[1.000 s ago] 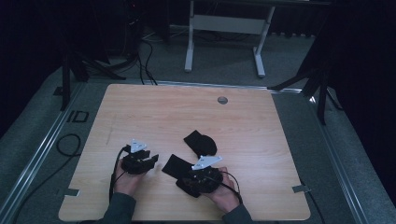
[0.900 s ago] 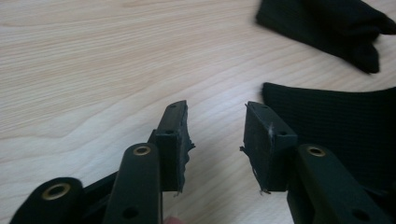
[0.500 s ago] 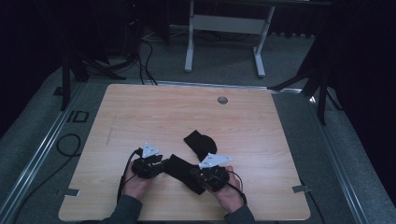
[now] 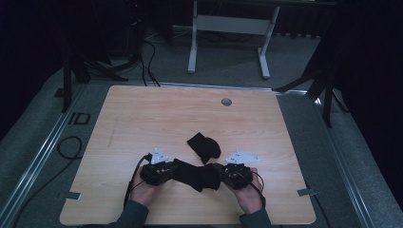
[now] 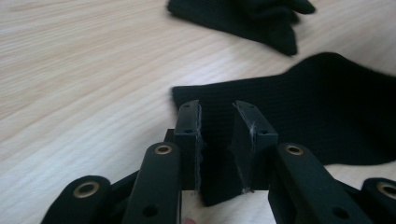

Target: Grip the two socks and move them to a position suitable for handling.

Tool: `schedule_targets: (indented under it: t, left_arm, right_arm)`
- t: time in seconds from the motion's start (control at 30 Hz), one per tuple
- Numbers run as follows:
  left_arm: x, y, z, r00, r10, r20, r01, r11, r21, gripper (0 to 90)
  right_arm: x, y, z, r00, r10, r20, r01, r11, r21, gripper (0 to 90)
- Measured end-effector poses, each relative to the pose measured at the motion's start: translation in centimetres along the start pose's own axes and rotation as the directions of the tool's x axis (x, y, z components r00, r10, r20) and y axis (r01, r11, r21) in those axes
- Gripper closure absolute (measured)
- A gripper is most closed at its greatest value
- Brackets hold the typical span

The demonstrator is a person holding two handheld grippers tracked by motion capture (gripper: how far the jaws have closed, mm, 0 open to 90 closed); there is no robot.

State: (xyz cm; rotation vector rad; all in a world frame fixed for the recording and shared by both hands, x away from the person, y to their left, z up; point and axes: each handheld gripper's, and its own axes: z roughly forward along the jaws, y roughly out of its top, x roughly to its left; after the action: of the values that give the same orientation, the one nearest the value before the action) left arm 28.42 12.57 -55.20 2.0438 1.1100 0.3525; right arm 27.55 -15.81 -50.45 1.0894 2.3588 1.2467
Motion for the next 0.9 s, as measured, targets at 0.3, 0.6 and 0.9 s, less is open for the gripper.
schedule_targets:
  t: [0.3, 0.6, 0.9]
  left_arm:
    - [-1.7, -0.3, 1.1, 0.9963, 0.084, -0.016, -0.083, 0.995, 0.057, 81.7]
    - [-0.9, -0.4, 0.7, 0.9953, 0.085, -0.047, -0.082, 0.9946, 0.063, 83.5]
    - [-0.4, -0.5, 0.5, 0.9958, 0.073, -0.054, -0.07, 0.9956, 0.063, 81.1]
  right_arm:
    - [-2.3, -1.0, -1.6, 0.9932, 0.089, 0.075, -0.088, 0.996, -0.018, 84.5]
    - [-4.1, -3.1, -2.6, 0.9726, 0.173, 0.156, -0.179, 0.984, 0.027, 84.2]
    - [-5.1, -3.2, -3.4, 0.9591, 0.182, 0.217, -0.195, 0.98, 0.04, 68.2]
